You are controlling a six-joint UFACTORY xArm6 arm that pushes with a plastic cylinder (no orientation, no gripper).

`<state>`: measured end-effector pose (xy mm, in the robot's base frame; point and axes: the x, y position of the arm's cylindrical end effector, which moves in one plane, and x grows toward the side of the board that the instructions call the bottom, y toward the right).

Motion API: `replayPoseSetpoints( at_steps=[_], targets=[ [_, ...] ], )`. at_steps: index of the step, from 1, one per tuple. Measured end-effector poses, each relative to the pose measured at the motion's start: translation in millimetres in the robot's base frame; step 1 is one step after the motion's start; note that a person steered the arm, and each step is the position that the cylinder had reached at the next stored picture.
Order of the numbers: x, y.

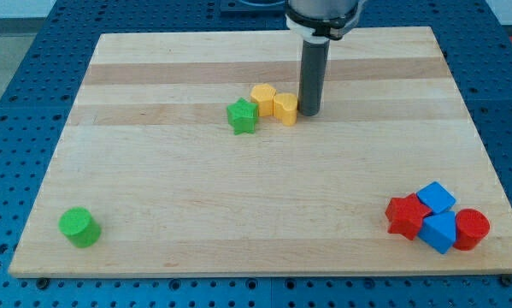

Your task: Move the green circle towards the top right

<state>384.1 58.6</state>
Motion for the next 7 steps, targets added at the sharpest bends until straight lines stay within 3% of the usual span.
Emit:
replayPoseSetpoints(
  at_steps=[2,3,5,6,7],
  targets=[
    [0.0,-6.6],
    [27.0,12.0],
    [158.6,8.3],
    [232.3,-40.9],
    [234.7,-48.8]
  ],
)
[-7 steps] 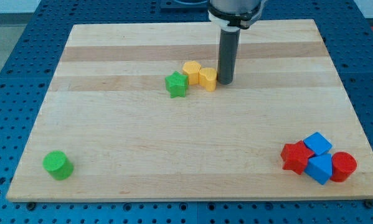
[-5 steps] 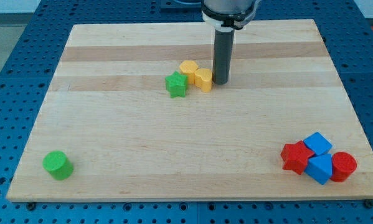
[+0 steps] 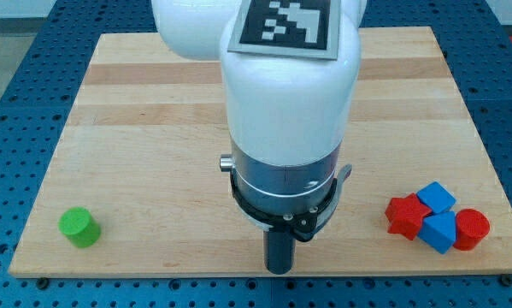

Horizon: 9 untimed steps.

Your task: Move the green circle towards the top right

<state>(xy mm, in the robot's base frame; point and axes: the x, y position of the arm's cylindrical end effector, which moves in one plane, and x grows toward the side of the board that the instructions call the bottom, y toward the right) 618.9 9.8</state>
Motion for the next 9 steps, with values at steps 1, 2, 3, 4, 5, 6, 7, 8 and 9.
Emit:
replayPoseSetpoints(
  at_steps=[1,2,3,4,5,6,7,8,9],
  targets=[
    [-0.2,-44.6],
    [-0.4,-74.5],
    [0.1,-85.3],
    [-0.1,-123.0],
    [0.0,-160.6],
    [0.0,-170.7],
    [-0.1,-223.8],
    [-0.8,-276.3],
    [-22.3,-266.3]
  ],
)
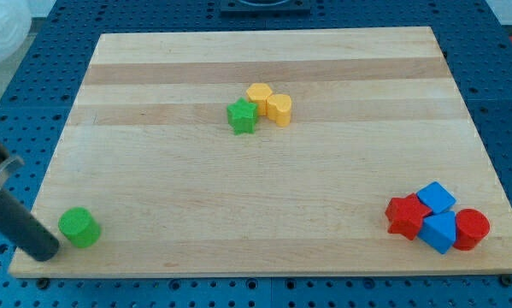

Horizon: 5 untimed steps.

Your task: Move the green circle towards the top right

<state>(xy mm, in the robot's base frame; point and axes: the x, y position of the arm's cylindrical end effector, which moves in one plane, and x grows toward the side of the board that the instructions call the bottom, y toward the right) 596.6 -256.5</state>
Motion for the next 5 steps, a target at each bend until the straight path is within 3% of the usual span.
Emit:
replayPoseSetpoints(
  at_steps=[4,5],
  targets=[
    [-73.2,90.2],
    [-45.4,87.1]
  ],
)
